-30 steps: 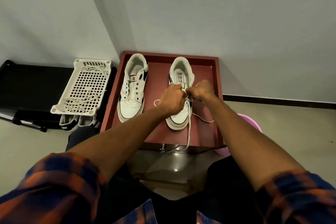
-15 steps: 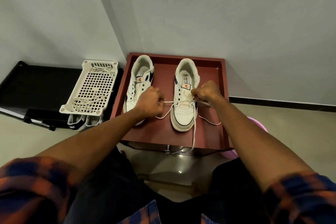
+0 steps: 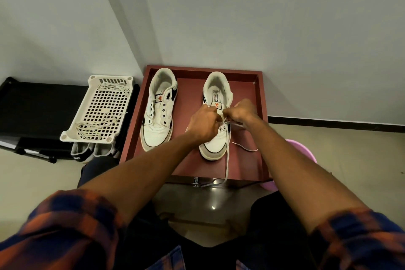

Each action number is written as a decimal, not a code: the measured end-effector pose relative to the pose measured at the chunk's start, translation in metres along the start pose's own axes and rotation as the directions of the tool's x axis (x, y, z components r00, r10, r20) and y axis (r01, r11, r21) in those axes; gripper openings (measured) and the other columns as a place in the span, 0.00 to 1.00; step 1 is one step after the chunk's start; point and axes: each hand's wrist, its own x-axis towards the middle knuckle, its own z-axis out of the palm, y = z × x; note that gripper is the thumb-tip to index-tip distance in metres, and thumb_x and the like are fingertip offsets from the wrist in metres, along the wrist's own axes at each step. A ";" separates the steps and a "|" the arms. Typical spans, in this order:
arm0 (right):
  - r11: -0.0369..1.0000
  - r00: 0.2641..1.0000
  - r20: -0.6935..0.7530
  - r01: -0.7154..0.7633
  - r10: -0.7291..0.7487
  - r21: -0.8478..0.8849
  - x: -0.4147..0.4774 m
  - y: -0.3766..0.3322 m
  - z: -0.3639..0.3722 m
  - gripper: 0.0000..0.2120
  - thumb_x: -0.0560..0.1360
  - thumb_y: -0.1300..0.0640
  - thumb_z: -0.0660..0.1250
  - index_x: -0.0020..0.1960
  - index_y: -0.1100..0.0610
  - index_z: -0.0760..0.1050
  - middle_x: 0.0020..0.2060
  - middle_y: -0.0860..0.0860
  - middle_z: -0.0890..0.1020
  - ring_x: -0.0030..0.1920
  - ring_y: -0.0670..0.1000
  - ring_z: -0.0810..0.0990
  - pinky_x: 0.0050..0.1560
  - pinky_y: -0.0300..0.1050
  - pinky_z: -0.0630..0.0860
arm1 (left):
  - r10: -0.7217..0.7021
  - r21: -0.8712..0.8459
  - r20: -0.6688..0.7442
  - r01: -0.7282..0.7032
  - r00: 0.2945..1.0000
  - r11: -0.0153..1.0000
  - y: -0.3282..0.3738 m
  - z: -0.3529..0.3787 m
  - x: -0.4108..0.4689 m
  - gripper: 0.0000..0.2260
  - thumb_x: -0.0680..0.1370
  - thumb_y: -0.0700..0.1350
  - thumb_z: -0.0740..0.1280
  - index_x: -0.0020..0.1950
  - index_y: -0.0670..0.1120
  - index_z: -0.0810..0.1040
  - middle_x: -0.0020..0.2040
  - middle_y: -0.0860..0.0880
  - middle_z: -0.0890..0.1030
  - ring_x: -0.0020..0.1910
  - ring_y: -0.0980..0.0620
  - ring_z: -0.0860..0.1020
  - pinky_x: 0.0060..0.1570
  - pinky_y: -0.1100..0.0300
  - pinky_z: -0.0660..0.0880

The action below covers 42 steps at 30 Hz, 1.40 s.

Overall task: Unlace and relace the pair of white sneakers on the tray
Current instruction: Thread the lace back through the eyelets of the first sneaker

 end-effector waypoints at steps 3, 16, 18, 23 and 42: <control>0.999 1.000 0.012 0.001 -0.002 0.034 0.001 0.000 0.000 0.08 0.68 0.58 0.79 0.37 0.59 0.81 0.31 0.53 0.84 0.27 0.48 0.82 0.31 0.43 0.80 | 0.042 -0.034 -0.097 -0.045 0.994 0.998 -0.012 -0.001 -0.010 0.09 0.76 0.47 0.68 0.51 0.48 0.87 0.45 0.51 0.78 0.48 0.47 0.72 0.42 0.52 0.74; 0.993 0.998 0.049 -0.032 0.027 0.116 0.002 0.000 0.000 0.07 0.70 0.60 0.79 0.38 0.58 0.81 0.28 0.52 0.84 0.25 0.45 0.81 0.32 0.41 0.78 | -0.068 -0.066 -0.187 0.056 0.980 0.996 -0.048 -0.013 -0.028 0.17 0.69 0.56 0.62 0.45 0.44 0.78 0.41 0.47 0.74 0.42 0.46 0.71 0.42 0.50 0.73; 0.992 0.999 0.046 -0.026 0.020 0.127 0.002 0.000 0.000 0.07 0.70 0.60 0.79 0.38 0.58 0.81 0.29 0.52 0.84 0.25 0.45 0.81 0.31 0.40 0.77 | -0.026 -0.025 -0.160 0.022 0.987 0.999 -0.030 -0.012 -0.020 0.19 0.70 0.56 0.64 0.55 0.45 0.80 0.45 0.47 0.76 0.46 0.46 0.72 0.44 0.52 0.72; 0.990 0.999 0.038 -0.020 0.015 0.138 0.000 0.003 0.000 0.07 0.70 0.60 0.78 0.38 0.58 0.81 0.30 0.52 0.84 0.21 0.44 0.79 0.25 0.36 0.72 | 0.018 0.123 -0.033 -0.014 0.999 0.992 0.004 -0.004 0.000 0.12 0.78 0.51 0.65 0.58 0.49 0.83 0.55 0.47 0.77 0.56 0.44 0.72 0.48 0.50 0.72; 0.991 0.997 0.064 -0.049 0.041 0.122 0.000 0.000 -0.001 0.07 0.70 0.60 0.79 0.38 0.59 0.81 0.27 0.51 0.83 0.21 0.43 0.77 0.23 0.37 0.69 | -0.080 -0.035 -0.258 0.074 0.963 0.997 -0.046 -0.012 -0.029 0.16 0.68 0.56 0.63 0.44 0.45 0.80 0.39 0.48 0.73 0.42 0.45 0.71 0.40 0.51 0.72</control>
